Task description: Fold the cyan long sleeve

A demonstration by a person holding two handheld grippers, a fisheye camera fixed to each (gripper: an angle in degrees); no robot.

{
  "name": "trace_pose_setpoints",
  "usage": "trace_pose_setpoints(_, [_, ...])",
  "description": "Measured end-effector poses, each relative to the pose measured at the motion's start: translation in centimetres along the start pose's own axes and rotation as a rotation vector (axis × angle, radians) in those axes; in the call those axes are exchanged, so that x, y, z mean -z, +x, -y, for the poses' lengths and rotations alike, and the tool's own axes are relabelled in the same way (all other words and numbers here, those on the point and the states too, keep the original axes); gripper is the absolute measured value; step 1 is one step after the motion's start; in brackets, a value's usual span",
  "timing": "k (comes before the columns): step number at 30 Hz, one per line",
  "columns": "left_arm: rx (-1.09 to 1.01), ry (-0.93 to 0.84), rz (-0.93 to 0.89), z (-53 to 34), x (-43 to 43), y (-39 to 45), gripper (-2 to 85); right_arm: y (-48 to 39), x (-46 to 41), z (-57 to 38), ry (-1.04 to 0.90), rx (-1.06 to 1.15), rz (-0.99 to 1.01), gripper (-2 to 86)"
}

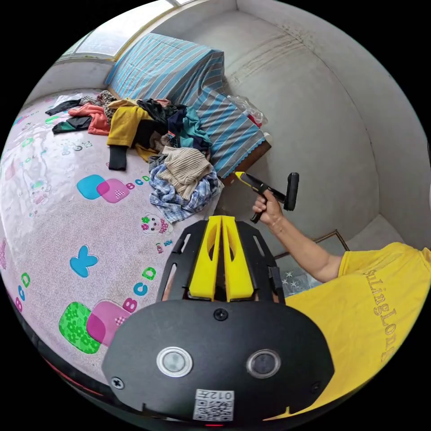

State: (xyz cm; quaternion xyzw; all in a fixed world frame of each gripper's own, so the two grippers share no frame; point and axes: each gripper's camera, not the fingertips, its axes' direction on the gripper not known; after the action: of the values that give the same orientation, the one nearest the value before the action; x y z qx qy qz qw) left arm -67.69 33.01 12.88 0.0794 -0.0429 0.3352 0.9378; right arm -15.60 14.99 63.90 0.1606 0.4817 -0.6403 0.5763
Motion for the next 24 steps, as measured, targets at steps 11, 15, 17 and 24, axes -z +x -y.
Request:
trace_pose_setpoints(11, [0.157,-0.056,0.026,16.6,-13.2,-0.5,0.5,20.5,-16.3,29.1,-0.036,0.089,-0.367,6.7])
trace_pose_setpoints(15, [0.126,-0.088,0.044,22.4,-16.9,0.8,0.4,23.3,-22.8,37.4,-0.115,0.293,-0.52,7.8])
trace_pose_setpoints(17, [0.137,-0.105,0.051,24.1,-17.9,0.5,0.4,24.1,-25.1,40.5,-0.128,0.367,-0.589,7.8])
trace_pose_setpoints(24, [0.222,-0.166,0.099,28.5,-19.4,-2.0,0.3,26.1,-33.5,49.2,-0.353,0.649,-0.748,7.8])
